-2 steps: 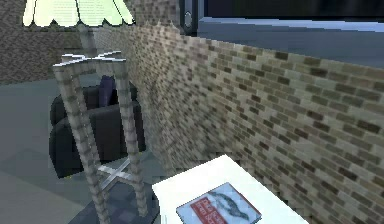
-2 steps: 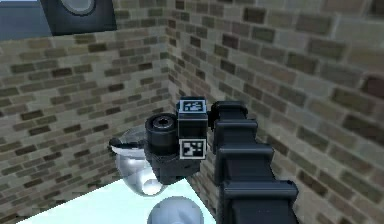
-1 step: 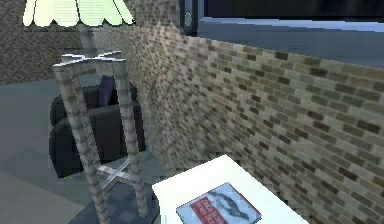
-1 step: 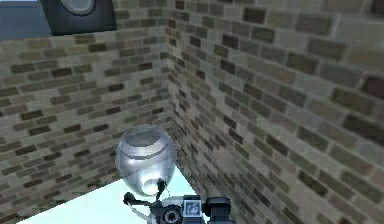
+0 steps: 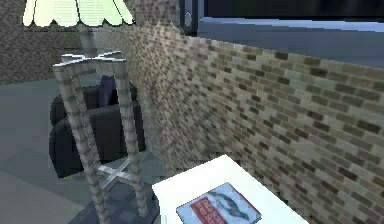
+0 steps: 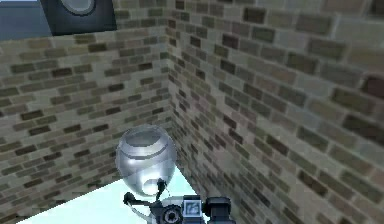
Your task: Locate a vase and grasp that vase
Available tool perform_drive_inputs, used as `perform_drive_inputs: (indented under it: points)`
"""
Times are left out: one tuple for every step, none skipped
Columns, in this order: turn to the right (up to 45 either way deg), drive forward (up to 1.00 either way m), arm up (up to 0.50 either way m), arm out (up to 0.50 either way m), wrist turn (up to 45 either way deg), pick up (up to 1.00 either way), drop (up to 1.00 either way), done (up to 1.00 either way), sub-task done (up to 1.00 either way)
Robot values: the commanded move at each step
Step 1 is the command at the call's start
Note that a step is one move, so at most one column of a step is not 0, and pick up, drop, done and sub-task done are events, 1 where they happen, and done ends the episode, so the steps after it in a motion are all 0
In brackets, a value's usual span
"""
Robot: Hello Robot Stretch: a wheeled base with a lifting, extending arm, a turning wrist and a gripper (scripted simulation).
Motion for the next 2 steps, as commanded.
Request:
perform_drive_inputs:
  points:
    - [0.0, 0.00, 0.10, 0.00, 0.0, 0.00, 0.00, 0.00, 0.00]
    - [0.0, 0.00, 0.00, 0.00, 0.0, 0.00, 0.00, 1.00, 0.00]
